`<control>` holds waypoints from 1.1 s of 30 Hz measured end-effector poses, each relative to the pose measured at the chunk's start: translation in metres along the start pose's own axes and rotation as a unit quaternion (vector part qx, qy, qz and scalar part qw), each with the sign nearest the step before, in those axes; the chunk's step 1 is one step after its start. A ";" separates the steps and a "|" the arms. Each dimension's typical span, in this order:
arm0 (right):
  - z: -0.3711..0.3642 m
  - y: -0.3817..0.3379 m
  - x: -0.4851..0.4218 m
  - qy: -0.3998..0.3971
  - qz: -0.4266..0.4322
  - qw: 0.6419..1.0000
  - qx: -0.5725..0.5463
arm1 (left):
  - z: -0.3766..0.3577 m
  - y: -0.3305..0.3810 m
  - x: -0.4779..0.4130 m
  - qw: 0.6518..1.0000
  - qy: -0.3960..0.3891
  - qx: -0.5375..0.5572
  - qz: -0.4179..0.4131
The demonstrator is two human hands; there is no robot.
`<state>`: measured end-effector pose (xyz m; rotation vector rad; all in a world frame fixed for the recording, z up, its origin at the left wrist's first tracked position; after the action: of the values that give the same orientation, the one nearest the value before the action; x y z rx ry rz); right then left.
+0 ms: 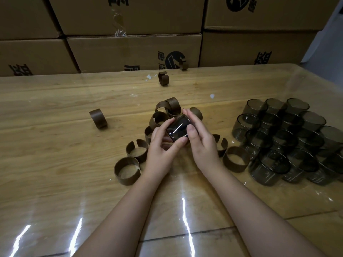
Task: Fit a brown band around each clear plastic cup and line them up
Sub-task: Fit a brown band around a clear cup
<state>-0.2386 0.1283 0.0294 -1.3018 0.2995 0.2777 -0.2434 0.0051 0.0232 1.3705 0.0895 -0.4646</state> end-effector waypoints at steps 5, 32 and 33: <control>-0.001 0.003 0.001 0.005 -0.009 1.000 -0.009 | 0.003 0.001 0.002 0.999 0.025 0.032 0.016; -0.022 -0.047 0.026 0.051 0.239 0.947 0.209 | 0.021 -0.014 0.003 0.987 0.161 -0.019 -0.009; -0.022 -0.047 0.025 0.053 0.235 0.948 0.210 | 0.021 -0.014 0.002 0.986 0.163 -0.021 -0.010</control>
<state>-0.1990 0.0966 0.0574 -0.8114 0.7246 0.5170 -0.2509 -0.0175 0.0139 1.3946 0.3791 -0.2501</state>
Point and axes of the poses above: each hand's wrist, its own x-axis away from the middle knuckle, its own z-axis out of the back of the hand, y = z × x, the point moved 7 cm from there along -x, towards the middle knuckle, and after that the axes turned 8 degrees about -y, right-handed, at the moved point
